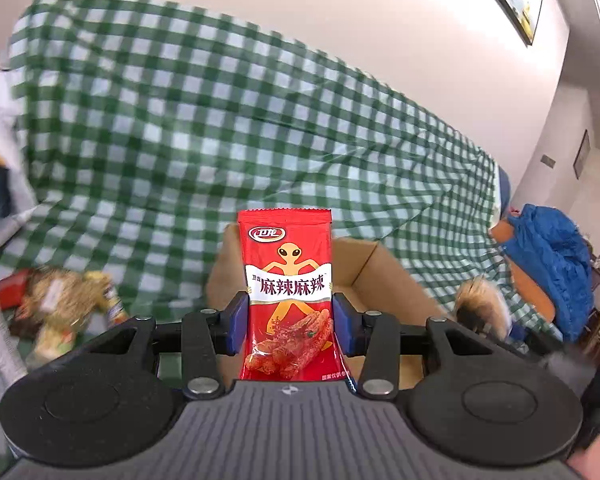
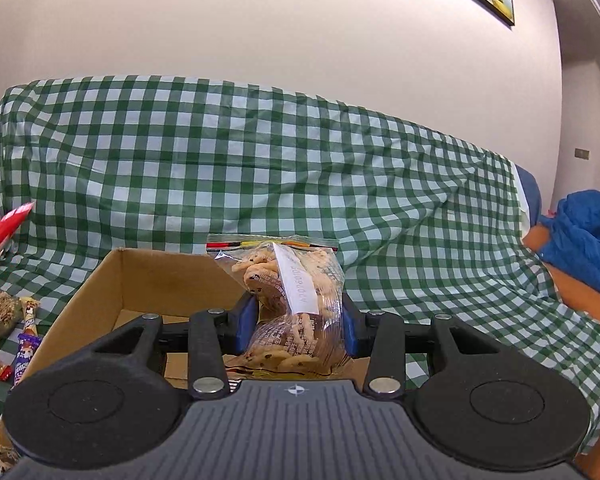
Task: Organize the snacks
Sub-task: 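Lower the red packet and cookie bag into the box and open both tools, then reach the left tool to the silver bar wrapper while the right tool reaches the purple candy bar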
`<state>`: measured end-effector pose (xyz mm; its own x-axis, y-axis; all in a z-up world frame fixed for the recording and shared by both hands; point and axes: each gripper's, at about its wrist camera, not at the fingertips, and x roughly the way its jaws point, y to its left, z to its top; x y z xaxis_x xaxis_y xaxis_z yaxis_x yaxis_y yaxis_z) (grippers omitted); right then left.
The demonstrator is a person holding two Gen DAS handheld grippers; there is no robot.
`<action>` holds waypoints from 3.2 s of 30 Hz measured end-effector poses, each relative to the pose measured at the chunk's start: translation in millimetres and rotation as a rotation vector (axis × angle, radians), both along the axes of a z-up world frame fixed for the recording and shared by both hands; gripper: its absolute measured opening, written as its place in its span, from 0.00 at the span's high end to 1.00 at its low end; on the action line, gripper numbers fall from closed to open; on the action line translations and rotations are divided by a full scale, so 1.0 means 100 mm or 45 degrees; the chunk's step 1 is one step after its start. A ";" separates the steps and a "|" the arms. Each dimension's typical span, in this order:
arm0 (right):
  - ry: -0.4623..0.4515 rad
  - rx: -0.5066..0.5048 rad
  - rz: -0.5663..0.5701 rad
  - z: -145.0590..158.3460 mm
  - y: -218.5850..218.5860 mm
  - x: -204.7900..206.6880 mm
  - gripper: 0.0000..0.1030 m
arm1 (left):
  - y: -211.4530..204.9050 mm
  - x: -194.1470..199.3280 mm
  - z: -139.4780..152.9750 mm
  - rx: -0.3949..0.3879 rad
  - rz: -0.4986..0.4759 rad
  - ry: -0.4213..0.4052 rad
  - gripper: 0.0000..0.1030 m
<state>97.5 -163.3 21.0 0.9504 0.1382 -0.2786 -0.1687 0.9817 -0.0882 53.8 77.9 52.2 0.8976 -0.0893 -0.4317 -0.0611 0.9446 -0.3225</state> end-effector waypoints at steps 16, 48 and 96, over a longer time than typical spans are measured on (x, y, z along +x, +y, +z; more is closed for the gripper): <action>-0.010 -0.052 -0.092 -0.03 0.08 0.09 0.57 | -0.43 0.34 -0.17 0.096 -0.223 -0.111 0.53; 0.030 -0.063 -0.120 -0.10 0.26 0.18 0.57 | -0.31 0.60 -0.24 0.012 -0.184 -0.044 0.53; -0.018 -0.071 -0.044 -0.01 0.44 -0.07 0.48 | -0.04 0.11 -0.07 0.143 -0.162 -0.014 0.83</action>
